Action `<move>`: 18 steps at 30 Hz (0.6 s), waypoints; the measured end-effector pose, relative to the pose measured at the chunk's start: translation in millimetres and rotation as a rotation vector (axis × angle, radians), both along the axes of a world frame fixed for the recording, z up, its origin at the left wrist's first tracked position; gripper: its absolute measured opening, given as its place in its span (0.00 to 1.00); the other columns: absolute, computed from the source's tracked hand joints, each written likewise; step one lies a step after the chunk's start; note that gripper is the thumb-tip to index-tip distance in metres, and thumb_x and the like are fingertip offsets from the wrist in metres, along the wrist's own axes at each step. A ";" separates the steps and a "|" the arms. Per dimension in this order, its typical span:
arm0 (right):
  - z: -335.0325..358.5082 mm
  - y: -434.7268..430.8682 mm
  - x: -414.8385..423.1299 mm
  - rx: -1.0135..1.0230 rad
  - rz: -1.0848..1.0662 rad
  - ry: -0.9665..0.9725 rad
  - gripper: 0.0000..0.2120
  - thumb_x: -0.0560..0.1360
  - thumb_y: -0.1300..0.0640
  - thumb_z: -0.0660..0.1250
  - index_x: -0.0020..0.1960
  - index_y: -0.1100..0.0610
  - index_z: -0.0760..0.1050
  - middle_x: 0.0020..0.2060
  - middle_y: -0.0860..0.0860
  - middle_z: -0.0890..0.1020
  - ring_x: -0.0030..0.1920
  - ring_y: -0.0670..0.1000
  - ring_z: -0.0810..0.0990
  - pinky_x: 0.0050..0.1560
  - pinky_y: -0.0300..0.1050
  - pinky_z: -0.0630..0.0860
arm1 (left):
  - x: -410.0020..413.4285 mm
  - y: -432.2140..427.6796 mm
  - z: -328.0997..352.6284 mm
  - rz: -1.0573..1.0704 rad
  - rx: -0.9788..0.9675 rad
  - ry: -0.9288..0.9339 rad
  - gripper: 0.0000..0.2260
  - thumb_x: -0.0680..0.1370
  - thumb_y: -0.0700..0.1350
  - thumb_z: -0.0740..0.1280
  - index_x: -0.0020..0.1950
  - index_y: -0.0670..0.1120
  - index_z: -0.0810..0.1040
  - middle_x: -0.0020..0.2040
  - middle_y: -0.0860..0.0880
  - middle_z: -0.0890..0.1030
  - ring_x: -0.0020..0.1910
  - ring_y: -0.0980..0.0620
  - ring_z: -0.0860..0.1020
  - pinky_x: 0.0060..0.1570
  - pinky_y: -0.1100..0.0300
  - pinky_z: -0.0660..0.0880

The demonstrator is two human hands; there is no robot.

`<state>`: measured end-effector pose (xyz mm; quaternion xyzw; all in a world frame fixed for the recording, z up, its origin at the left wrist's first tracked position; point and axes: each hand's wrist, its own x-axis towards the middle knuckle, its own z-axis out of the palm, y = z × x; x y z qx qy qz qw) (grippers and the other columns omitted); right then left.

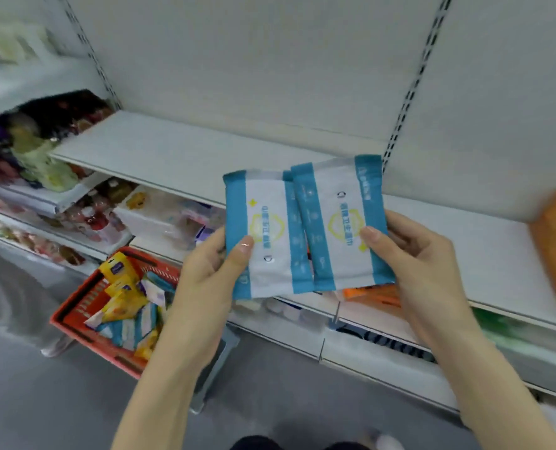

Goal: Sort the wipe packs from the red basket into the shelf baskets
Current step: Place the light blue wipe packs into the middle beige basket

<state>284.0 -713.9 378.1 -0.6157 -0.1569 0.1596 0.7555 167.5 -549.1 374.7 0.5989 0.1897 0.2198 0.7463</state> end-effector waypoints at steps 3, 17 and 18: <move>14.1 -59.9 20.6 0.032 -0.108 -0.049 0.10 0.72 0.61 0.66 0.51 0.51 0.80 0.44 0.45 0.86 0.44 0.43 0.84 0.41 0.34 0.78 | 36.5 -52.7 19.0 -0.082 -0.008 -0.049 0.11 0.77 0.40 0.59 0.57 0.46 0.78 0.51 0.49 0.85 0.49 0.52 0.83 0.45 0.62 0.80; 37.3 -411.1 99.5 -0.080 -0.345 0.100 0.15 0.73 0.67 0.63 0.54 0.53 0.80 0.47 0.47 0.86 0.44 0.44 0.84 0.38 0.34 0.78 | 187.5 -358.5 32.8 -0.418 -0.011 0.000 0.12 0.82 0.41 0.56 0.56 0.51 0.77 0.50 0.53 0.85 0.47 0.56 0.83 0.44 0.57 0.80; 36.9 -427.7 101.3 -0.079 -0.345 0.133 0.17 0.72 0.69 0.63 0.56 0.53 0.79 0.47 0.48 0.86 0.44 0.45 0.84 0.38 0.35 0.79 | 193.8 -374.0 31.6 -0.436 -0.008 0.013 0.12 0.82 0.41 0.56 0.56 0.51 0.77 0.50 0.53 0.85 0.47 0.56 0.82 0.44 0.57 0.80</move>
